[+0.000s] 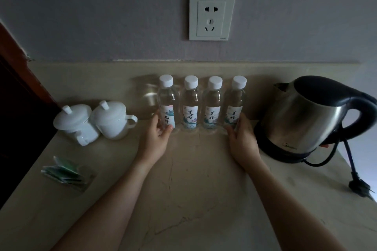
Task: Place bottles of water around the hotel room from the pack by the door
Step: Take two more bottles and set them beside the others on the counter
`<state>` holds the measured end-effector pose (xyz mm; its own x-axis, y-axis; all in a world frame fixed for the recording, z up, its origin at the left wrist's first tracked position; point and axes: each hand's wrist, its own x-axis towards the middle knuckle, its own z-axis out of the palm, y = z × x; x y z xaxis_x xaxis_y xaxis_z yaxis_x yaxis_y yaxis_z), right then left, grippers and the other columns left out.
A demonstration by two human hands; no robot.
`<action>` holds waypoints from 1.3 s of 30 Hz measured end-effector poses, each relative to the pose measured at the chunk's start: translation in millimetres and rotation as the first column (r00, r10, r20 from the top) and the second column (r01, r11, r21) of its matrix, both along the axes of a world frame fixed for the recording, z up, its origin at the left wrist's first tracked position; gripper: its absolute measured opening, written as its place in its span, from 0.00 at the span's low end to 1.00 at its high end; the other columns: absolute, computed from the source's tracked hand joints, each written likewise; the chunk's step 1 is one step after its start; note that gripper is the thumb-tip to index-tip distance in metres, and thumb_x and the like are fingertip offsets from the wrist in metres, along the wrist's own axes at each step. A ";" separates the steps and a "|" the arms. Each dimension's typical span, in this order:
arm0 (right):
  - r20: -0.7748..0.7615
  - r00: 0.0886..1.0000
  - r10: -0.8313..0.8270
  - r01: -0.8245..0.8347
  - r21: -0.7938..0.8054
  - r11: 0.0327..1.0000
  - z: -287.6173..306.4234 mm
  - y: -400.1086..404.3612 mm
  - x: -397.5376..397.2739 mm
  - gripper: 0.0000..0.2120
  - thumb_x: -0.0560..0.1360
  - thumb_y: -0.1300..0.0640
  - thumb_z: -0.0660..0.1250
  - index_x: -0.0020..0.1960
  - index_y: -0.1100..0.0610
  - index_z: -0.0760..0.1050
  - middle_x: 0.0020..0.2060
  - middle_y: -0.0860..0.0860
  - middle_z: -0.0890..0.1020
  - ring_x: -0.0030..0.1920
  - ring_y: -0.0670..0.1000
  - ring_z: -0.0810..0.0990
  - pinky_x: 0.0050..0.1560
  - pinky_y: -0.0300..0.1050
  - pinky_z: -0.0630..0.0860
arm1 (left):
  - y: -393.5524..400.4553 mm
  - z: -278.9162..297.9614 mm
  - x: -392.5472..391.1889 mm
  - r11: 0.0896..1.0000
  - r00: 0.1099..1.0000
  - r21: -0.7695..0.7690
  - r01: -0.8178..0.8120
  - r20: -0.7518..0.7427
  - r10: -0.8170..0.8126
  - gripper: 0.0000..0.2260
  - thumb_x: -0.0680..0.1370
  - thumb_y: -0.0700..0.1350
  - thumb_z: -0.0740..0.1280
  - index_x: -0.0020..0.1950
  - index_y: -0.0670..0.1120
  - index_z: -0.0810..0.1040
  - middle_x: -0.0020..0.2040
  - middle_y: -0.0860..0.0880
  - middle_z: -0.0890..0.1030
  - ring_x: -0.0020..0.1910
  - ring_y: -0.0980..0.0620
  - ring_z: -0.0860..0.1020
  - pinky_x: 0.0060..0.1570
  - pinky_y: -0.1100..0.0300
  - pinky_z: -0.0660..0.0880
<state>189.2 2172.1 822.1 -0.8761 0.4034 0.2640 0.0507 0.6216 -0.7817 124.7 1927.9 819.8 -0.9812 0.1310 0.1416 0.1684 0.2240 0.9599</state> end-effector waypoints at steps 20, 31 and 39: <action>0.059 0.998 0.005 -0.002 -0.037 0.999 5.7 -3.8 -3.4 0.22 0.78 0.54 0.66 0.69 0.55 0.64 0.64 0.52 0.77 0.59 0.50 0.77 0.55 0.40 0.70 | -1.5 -13.5 -9.9 0.999 0.999 -0.004 -0.047 -0.028 0.047 0.23 0.76 0.41 0.71 0.66 0.59 0.68 0.56 0.63 0.80 0.57 0.58 0.81 0.62 0.54 0.76; 0.067 0.997 0.036 -0.025 -0.157 0.987 8.1 -6.3 1.8 0.28 0.75 0.49 0.70 0.70 0.50 0.61 0.64 0.50 0.77 0.60 0.50 0.78 0.57 0.43 0.73 | 7.5 -5.1 20.0 0.961 0.984 -0.212 -0.180 -0.054 0.172 0.33 0.74 0.48 0.74 0.75 0.48 0.62 0.61 0.53 0.77 0.58 0.55 0.79 0.54 0.75 0.72; 0.021 0.999 -0.029 0.030 -0.089 0.996 20.3 -79.7 68.6 0.28 0.75 0.53 0.69 0.71 0.61 0.67 0.64 0.58 0.74 0.65 0.59 0.73 0.65 0.56 0.71 | -18.6 40.8 146.9 0.796 0.795 -0.218 -0.565 -0.402 0.454 0.10 0.75 0.46 0.69 0.54 0.45 0.82 0.46 0.50 0.85 0.44 0.55 0.82 0.46 0.60 0.80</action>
